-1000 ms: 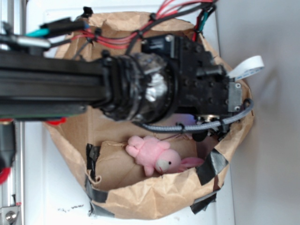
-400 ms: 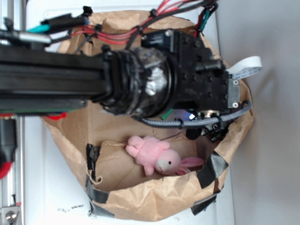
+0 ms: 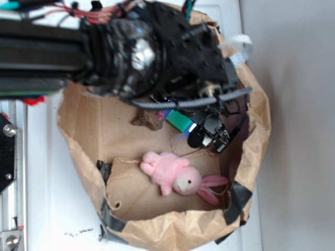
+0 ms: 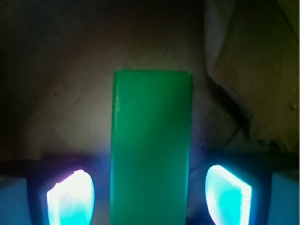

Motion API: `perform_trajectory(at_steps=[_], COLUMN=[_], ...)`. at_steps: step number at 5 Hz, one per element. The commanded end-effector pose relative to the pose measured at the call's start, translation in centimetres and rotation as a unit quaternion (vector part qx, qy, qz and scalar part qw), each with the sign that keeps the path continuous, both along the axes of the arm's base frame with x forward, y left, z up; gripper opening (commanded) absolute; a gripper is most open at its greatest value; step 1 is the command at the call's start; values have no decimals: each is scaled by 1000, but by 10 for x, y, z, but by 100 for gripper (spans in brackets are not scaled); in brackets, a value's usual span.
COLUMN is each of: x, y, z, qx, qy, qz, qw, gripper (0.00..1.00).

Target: Grab the green block.

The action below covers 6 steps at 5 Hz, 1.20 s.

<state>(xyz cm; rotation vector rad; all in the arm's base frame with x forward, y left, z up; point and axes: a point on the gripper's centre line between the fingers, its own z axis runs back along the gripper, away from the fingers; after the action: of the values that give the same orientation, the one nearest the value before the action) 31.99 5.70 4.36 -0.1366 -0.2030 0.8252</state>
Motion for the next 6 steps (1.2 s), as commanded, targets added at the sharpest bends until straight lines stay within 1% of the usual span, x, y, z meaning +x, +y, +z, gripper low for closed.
perform_trajectory(at_steps=[1,2,4,5,6], x=[1,1,10,10,9], y=[22,23,19,17,16], z=[19,18,1,2,2], qx=[23,18,33,28,31], qy=[-17,-17,-13,-18,-23], qz=[10,10,10,14,10], qw=[1000,1000,999,999,999], gripper=[100,100,100,0,0])
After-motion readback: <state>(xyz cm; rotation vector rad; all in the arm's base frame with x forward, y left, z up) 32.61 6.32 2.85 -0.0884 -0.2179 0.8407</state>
